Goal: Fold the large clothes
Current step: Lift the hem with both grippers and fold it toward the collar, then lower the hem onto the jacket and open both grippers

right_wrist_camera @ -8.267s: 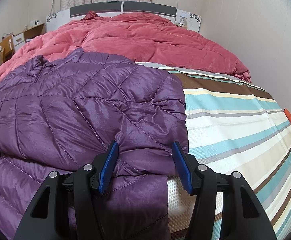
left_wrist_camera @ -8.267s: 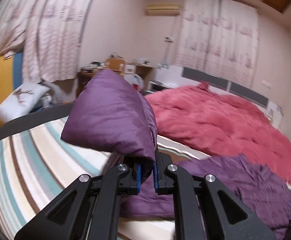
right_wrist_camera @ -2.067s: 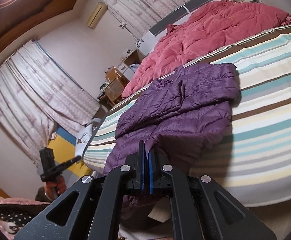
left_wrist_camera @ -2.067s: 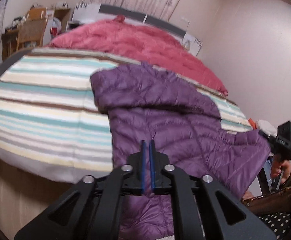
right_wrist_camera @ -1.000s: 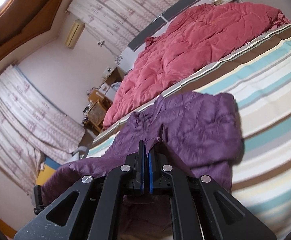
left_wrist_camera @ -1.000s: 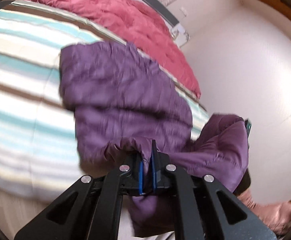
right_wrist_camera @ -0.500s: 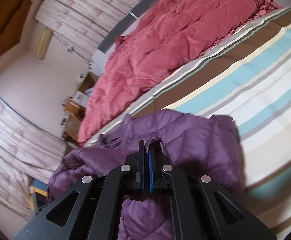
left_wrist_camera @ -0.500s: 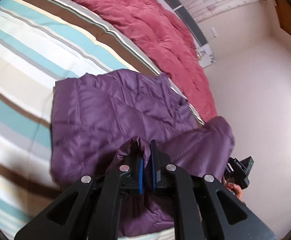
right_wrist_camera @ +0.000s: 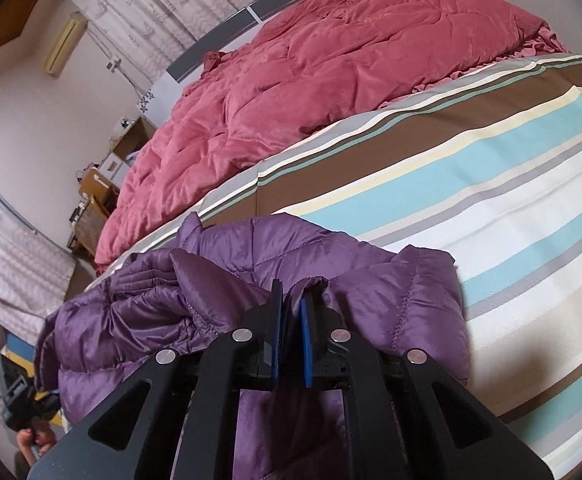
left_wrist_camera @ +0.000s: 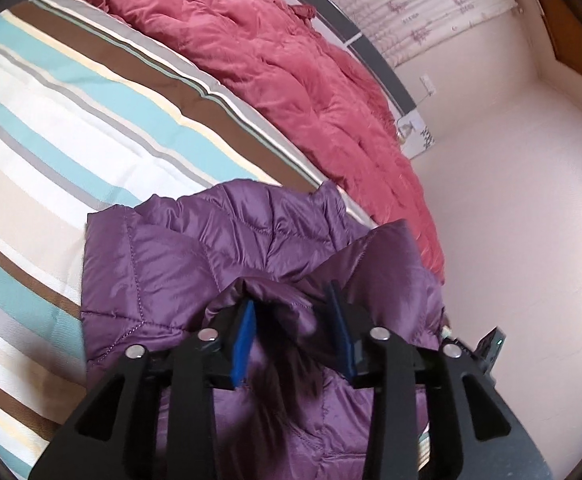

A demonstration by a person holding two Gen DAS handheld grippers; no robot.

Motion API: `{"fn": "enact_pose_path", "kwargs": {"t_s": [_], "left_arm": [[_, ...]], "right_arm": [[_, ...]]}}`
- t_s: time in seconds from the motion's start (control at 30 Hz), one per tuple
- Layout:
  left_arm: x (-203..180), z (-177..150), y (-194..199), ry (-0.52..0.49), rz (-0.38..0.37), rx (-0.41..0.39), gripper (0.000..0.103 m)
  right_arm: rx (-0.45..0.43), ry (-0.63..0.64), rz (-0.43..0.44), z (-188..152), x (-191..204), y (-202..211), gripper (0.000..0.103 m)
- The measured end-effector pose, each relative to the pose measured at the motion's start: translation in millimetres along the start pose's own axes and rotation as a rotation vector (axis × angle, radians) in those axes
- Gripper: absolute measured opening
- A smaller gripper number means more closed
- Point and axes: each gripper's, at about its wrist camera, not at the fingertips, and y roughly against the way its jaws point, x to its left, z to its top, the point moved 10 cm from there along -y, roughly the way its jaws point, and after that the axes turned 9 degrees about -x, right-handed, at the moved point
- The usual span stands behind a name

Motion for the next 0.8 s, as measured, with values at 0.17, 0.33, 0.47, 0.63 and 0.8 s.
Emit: {"fn": "enact_pose_path", "kwargs": {"t_s": [0.17, 0.33, 0.47, 0.63, 0.8], "left_arm": [[2.2, 25.5, 17.7, 0.03, 0.005, -0.153, 0.074], [-6.1, 22.0, 15.0, -0.067, 0.04, -0.13, 0.085], [-9.3, 23.0, 14.9, -0.079, 0.04, -0.155, 0.093], [-10.6, 14.4, 1.9, -0.14, 0.102, -0.114, 0.094], [-9.9, 6.0, -13.7, -0.195, 0.157, -0.079, 0.094]], "right_arm": [[-0.003, 0.049, -0.008, 1.6, 4.9, 2.9, 0.008], [-0.013, 0.116, -0.025, 2.0, 11.1, 6.9, 0.008], [-0.007, 0.125, -0.029, 1.7, 10.5, 8.5, 0.008], [-0.007, 0.149, -0.03, 1.5, 16.0, 12.8, 0.04], [-0.091, 0.261, -0.086, 13.3, 20.9, 29.0, 0.062]]}}
